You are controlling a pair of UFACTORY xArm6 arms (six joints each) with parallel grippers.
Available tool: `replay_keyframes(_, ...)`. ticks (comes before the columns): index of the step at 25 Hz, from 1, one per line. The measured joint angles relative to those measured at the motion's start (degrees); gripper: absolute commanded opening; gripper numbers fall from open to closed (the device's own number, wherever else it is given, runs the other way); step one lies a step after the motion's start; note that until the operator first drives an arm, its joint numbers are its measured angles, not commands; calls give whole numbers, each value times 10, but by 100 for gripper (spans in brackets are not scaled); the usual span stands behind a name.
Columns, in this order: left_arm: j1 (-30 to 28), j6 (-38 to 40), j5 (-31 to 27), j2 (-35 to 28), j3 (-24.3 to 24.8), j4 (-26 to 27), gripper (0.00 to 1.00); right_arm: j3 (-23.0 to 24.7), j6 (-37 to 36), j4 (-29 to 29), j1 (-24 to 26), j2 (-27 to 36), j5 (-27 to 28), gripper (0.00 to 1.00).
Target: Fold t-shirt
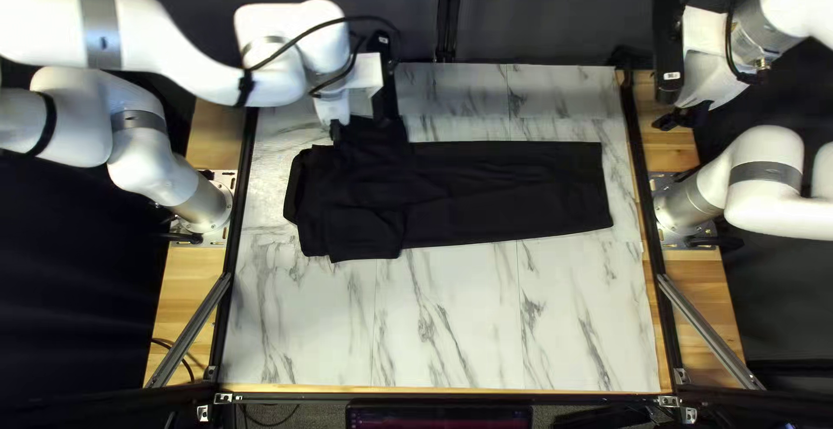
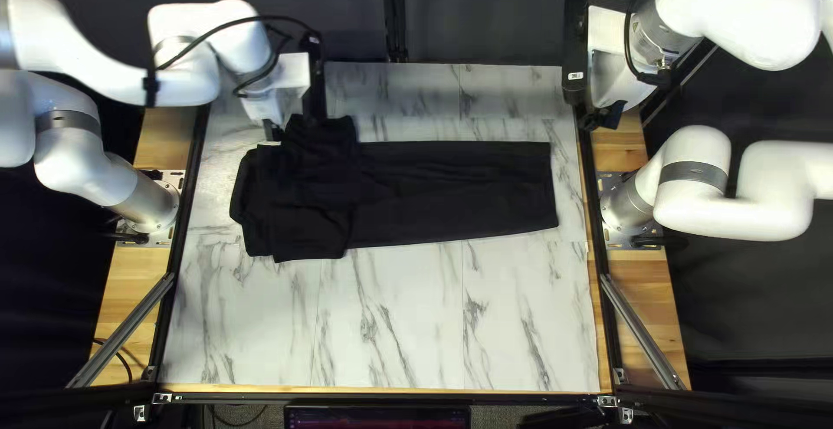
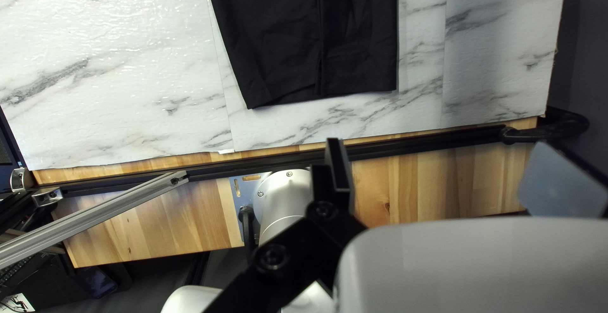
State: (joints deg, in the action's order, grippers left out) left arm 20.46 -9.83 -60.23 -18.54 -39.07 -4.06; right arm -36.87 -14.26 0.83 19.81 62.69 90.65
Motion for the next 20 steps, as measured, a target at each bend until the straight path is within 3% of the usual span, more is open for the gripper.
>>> replay_keyframes(13, -21, 15, 100, 76, 53, 57, 100, 0, 0, 0, 0, 0, 0, 100)
replay_keyframes(20, -20, 24, 120, 96, 60, 40, 99, 0, 0, 0, 0, 0, 0, 100)
